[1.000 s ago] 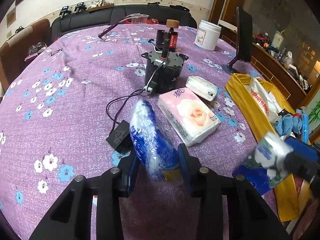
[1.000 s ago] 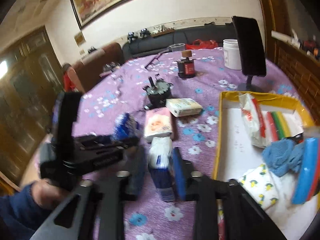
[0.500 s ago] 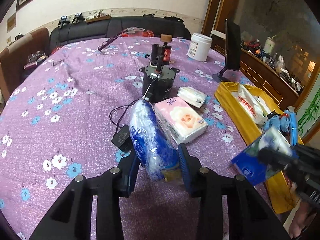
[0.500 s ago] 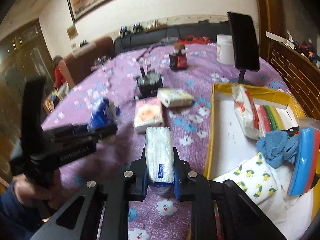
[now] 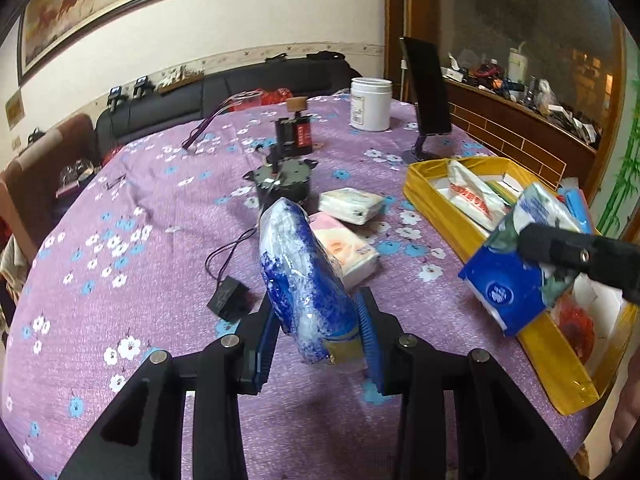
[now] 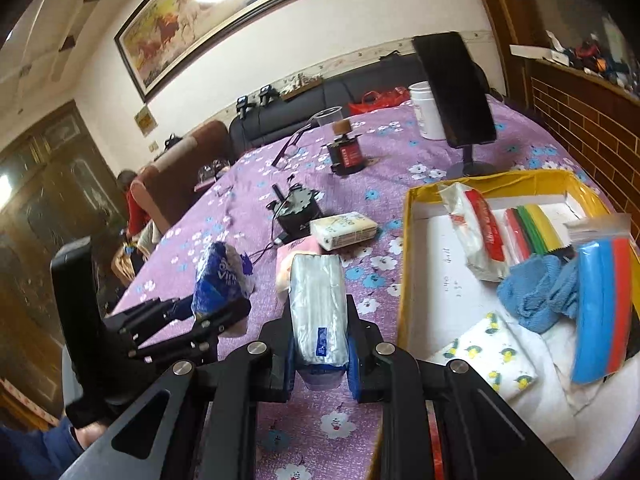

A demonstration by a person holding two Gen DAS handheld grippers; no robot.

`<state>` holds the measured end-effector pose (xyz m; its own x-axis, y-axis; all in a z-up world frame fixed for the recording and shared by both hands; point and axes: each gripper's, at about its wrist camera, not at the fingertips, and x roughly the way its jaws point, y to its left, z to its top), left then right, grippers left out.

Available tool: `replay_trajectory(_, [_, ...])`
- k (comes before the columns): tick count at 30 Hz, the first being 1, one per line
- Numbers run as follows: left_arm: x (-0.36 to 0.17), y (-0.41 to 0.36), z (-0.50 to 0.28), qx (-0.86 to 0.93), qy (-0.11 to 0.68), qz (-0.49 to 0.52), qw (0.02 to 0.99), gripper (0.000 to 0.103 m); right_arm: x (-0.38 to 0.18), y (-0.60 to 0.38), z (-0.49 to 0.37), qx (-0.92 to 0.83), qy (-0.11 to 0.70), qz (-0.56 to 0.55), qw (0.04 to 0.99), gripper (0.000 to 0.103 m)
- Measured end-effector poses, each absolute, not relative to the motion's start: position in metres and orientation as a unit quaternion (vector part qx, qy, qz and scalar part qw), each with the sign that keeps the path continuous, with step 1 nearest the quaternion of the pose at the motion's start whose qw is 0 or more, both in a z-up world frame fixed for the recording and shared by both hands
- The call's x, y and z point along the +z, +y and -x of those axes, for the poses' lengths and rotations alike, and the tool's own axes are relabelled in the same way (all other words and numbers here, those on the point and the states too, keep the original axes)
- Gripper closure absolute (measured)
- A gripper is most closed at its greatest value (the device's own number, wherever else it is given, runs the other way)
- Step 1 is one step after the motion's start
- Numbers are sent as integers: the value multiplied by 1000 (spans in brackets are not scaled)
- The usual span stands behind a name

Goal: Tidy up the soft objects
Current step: 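Carry blue bag and white tissue pack into the tray and open both tools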

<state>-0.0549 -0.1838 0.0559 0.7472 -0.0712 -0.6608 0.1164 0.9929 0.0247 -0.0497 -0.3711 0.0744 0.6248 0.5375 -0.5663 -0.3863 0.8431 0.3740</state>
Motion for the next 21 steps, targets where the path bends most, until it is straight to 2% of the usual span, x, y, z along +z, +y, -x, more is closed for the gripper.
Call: replay_trajectory(21, [70,-262,54,-94,327,-112,933,66,96,-446,49,215,304,-163,914,82])
